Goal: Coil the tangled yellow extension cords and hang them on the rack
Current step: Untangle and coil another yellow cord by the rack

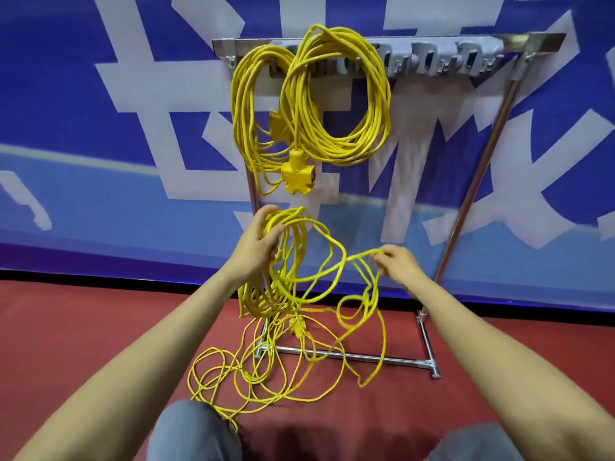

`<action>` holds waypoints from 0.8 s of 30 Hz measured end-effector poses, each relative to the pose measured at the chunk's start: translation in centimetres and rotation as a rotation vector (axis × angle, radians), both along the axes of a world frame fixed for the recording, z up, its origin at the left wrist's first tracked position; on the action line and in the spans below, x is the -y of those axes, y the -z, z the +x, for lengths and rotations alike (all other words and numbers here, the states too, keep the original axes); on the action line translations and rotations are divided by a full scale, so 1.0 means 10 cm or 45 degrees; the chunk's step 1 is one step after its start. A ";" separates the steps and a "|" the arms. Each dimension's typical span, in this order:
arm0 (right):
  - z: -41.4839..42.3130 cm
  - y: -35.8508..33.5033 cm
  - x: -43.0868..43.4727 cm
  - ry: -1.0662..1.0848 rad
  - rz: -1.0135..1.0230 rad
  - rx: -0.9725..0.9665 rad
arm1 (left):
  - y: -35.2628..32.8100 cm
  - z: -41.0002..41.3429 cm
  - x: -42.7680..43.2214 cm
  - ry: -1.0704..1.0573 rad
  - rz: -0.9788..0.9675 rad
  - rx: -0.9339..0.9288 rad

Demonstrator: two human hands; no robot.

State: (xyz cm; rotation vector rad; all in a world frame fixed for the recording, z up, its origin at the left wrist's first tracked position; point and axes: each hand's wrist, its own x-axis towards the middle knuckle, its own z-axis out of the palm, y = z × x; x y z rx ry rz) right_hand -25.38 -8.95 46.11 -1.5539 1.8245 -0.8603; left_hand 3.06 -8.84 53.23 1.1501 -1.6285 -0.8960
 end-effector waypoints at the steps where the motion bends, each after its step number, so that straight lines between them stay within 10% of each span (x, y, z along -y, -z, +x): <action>1: 0.02 -0.03 0.02 0.045 -0.036 0.012 | 0.02 0.00 -0.01 -0.032 0.000 0.027; 4: 0.16 -0.13 -0.01 -0.269 0.102 -0.138 | 0.09 0.04 -0.02 -0.017 0.013 0.106; 7: 0.13 -0.33 0.02 0.213 -0.230 0.085 | 0.11 0.04 -0.04 -0.074 0.024 0.048; 12: 0.14 -0.61 -0.09 0.003 -0.326 0.029 | 0.06 0.06 -0.02 -0.194 0.065 -0.138; 19: -0.26 -0.26 -0.22 -0.166 0.021 -0.659 | -0.24 0.24 0.02 -0.113 0.190 -0.687; 24: -0.04 0.09 -0.25 -0.186 0.060 -0.551 | -0.52 0.15 -0.03 0.102 0.230 -1.012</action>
